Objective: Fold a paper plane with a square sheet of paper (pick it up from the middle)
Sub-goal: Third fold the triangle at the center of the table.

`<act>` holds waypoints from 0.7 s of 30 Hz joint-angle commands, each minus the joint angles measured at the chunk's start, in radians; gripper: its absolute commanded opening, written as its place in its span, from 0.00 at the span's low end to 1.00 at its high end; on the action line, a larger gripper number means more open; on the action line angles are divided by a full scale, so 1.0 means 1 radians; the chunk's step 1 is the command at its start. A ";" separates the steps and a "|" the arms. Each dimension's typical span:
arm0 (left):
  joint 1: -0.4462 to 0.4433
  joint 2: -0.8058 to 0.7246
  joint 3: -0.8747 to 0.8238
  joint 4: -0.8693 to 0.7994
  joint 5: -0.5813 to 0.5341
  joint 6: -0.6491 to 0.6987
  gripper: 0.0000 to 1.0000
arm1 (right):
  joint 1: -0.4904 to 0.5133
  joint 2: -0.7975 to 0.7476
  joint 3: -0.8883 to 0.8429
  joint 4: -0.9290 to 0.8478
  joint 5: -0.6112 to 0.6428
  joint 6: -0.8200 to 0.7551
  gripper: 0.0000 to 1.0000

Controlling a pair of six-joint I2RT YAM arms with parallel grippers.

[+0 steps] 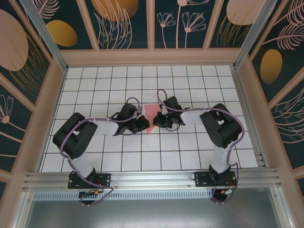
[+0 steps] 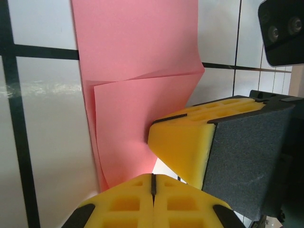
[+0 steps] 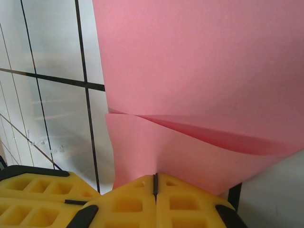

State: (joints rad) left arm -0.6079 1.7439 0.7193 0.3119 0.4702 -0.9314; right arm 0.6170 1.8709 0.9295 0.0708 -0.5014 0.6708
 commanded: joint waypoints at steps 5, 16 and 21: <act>-0.013 0.024 -0.014 0.039 0.037 -0.014 0.07 | 0.007 0.021 0.017 -0.019 0.000 -0.001 0.05; -0.020 0.055 -0.003 -0.033 0.004 0.008 0.07 | 0.007 0.026 0.030 -0.028 0.001 -0.002 0.06; -0.020 0.058 -0.010 -0.062 -0.017 0.008 0.05 | 0.006 0.014 0.036 -0.025 0.000 -0.017 0.06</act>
State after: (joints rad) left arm -0.6212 1.7832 0.7177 0.2970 0.4778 -0.9367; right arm 0.6170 1.8771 0.9428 0.0624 -0.5018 0.6678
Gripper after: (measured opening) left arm 0.063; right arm 0.061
